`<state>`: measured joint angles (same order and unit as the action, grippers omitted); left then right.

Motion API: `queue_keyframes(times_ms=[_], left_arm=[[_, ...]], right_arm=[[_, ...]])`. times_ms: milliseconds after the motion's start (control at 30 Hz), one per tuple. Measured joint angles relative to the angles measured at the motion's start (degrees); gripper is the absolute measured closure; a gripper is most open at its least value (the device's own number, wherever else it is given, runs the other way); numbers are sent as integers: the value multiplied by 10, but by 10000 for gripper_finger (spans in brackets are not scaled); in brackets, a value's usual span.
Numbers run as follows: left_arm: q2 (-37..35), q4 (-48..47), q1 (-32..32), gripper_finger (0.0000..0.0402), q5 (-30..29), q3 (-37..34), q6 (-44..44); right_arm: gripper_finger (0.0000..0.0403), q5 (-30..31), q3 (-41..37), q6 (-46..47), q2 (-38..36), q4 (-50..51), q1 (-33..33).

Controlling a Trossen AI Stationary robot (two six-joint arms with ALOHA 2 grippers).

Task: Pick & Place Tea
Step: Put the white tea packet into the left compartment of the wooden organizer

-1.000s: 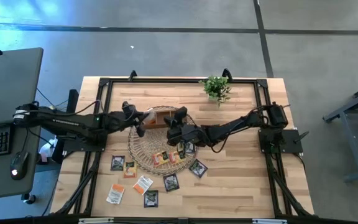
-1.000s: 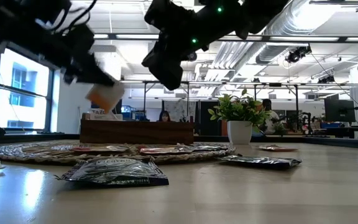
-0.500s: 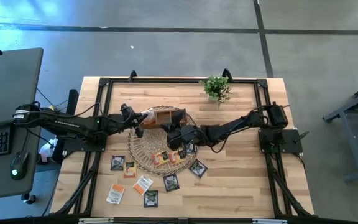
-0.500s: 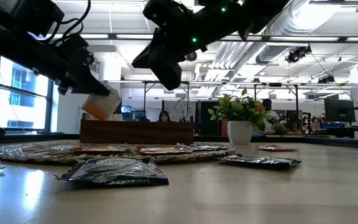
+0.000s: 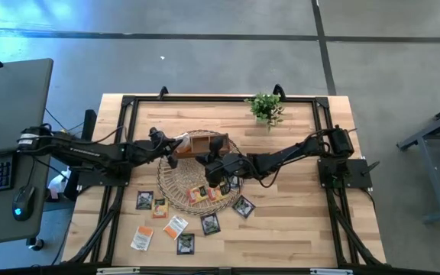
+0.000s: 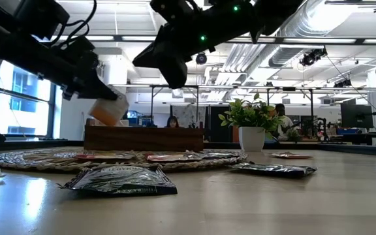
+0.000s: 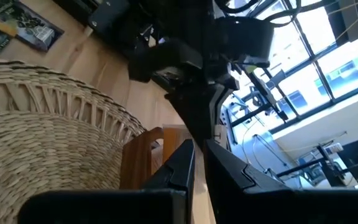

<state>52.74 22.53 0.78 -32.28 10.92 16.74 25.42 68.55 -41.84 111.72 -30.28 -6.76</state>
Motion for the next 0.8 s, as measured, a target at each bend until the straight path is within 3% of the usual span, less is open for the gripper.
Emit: queue_keyframes(times_ms=[300,467,633,800], left_arm=[[85,76,0,396,-31,0,0],[106,96,0,358,-37,0,2],[107,78,0,314,-97,0,1],[105,72,0,300,-126,0,-13]], right_arm=[[371,-1,0,1,0,0,0],[371,-1,0,1,0,0,0],[371,-1,0,1,0,0,0],[371,-1,0,1,0,5,0]])
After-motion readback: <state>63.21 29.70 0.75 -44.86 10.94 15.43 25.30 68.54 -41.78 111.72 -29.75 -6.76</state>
